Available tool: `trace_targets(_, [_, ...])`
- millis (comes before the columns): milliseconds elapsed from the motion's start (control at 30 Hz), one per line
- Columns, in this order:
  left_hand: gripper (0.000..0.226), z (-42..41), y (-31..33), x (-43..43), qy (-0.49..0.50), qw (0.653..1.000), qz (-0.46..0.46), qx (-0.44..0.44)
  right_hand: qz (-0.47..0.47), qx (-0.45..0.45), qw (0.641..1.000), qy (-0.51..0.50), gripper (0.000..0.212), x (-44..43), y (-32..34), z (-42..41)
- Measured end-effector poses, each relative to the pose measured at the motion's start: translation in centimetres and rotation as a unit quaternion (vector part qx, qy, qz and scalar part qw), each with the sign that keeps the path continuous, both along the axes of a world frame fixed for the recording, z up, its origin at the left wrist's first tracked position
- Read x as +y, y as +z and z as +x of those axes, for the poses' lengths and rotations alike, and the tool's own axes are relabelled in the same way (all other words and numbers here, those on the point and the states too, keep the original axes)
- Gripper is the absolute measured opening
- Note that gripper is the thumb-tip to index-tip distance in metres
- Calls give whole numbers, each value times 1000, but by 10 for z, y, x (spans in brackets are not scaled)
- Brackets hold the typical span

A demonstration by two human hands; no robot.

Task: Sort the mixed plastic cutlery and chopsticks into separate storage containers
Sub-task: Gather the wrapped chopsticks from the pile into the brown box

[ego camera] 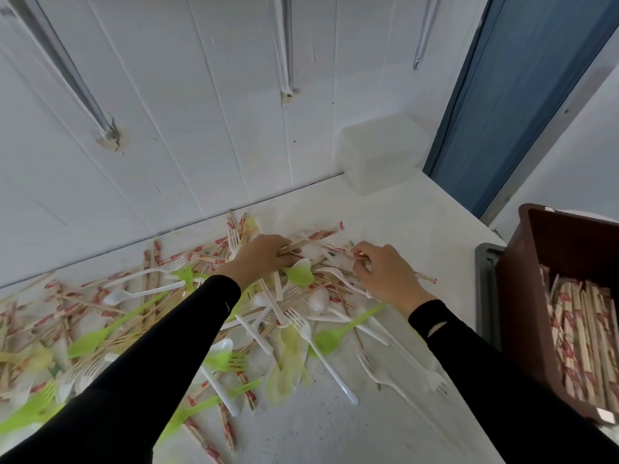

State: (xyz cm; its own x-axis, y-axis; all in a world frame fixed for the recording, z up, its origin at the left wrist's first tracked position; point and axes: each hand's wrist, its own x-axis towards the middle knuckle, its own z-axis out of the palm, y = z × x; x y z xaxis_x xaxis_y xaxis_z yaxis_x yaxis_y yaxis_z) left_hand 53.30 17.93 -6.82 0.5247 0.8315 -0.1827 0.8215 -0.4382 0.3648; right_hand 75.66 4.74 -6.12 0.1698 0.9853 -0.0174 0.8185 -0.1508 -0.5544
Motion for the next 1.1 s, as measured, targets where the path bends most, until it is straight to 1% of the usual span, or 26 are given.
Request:
trace_targets(67, [34,-1,2,-2,-22,999,-6,29,32,19,999,3,22,-6,0,0])
trace_targets(167, [39,-2,7,-6,-53,994,35,87,103,50,993,15,17,-14,3,1])
trace_targets(233, [36,-3,8,-9,-84,985,85,126,148,39,988,23,17,-16,5,3])
trace_targets(333, [34,-1,11,-15,-104,972,146,153,201,10,979,28,13,-18,10,5])
trace_targets(433, [33,-1,8,-20,-112,967,163,159,222,70,972,17,8,-21,20,1])
trace_targets(500, [31,-3,6,-23,-111,968,165,150,206,116,972,3,9,-24,25,-3])
trace_targets(600, [30,-3,4,-27,-104,969,168,151,210,137,968,-4,14,-29,33,-12])
trace_targets(633, [28,-2,4,-28,-100,969,164,153,202,158,967,-5,17,-31,35,-15])
trace_targets(700, [25,0,3,-30,-86,970,168,151,166,203,965,1,21,-35,35,-20])
trace_targets(733, [27,0,2,-32,-82,970,172,151,145,204,968,6,20,-36,31,-23])
trace_targets(800, [32,0,0,-34,-86,969,176,153,90,167,982,1,20,-36,17,-26])
trace_targets(867, [33,0,-3,-35,-88,968,180,154,37,106,994,-13,21,-34,3,-26])
trace_targets(967, [29,0,-4,-35,-87,962,202,160,-32,27,999,6,31,-35,-11,-25])
trace_targets(1033, [26,1,-3,-36,-86,960,208,164,-37,-1,999,19,34,-35,-13,-25])
trace_targets(1100, [24,1,-1,-37,-84,960,213,163,-36,-24,999,26,29,-36,-11,-27])
